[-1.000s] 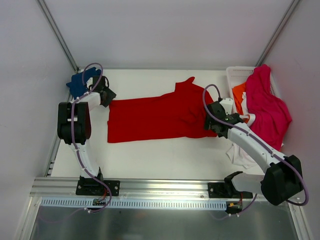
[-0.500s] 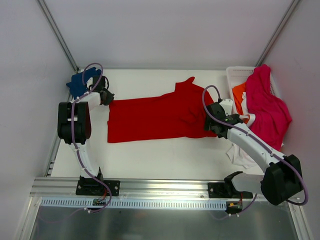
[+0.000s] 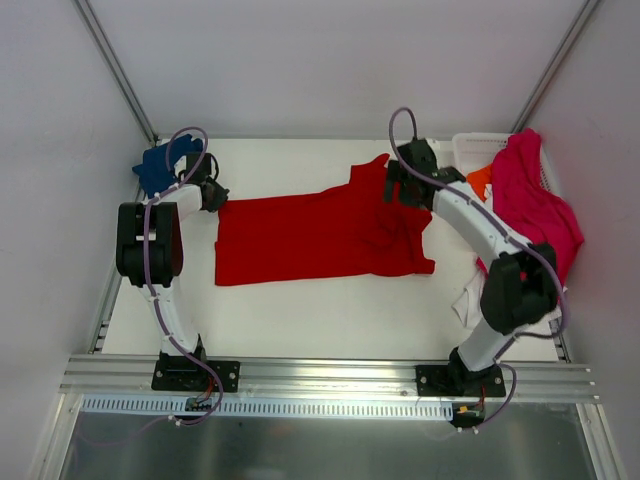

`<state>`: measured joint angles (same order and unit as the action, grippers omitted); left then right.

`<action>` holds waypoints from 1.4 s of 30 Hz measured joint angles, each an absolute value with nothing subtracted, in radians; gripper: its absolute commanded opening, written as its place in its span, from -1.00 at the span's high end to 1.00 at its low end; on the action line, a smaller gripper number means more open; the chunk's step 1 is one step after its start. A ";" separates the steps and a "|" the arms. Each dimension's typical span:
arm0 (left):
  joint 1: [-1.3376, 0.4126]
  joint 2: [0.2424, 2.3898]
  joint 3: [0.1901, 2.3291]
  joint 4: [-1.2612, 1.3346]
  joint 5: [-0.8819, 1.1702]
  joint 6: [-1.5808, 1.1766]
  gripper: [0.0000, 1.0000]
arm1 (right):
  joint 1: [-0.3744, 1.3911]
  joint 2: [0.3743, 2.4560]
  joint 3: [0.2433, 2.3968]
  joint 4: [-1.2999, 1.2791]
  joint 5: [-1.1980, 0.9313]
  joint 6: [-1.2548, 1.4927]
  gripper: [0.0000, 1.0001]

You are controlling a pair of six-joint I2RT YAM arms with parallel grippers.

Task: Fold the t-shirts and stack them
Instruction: Fold the tshirt

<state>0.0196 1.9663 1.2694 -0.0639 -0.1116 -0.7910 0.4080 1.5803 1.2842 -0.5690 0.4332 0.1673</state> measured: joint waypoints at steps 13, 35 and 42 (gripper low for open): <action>0.021 1.966 1.269 -0.063 -0.105 -0.775 1.00 | 0.252 2.278 2.075 -0.485 0.105 0.101 -0.99; 0.034 1.966 1.246 -0.027 -0.068 -0.771 1.00 | 0.204 2.445 2.107 -0.180 -0.044 0.188 -0.99; 0.035 1.966 1.235 -0.004 -0.068 -0.771 1.00 | 0.196 2.530 2.165 -0.153 -0.060 0.238 -0.92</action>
<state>0.0345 1.9663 1.2346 -0.0044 -0.0677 -0.7712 0.1959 2.5298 2.1647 -0.1532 -0.0601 0.2379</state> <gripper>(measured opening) 0.010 0.975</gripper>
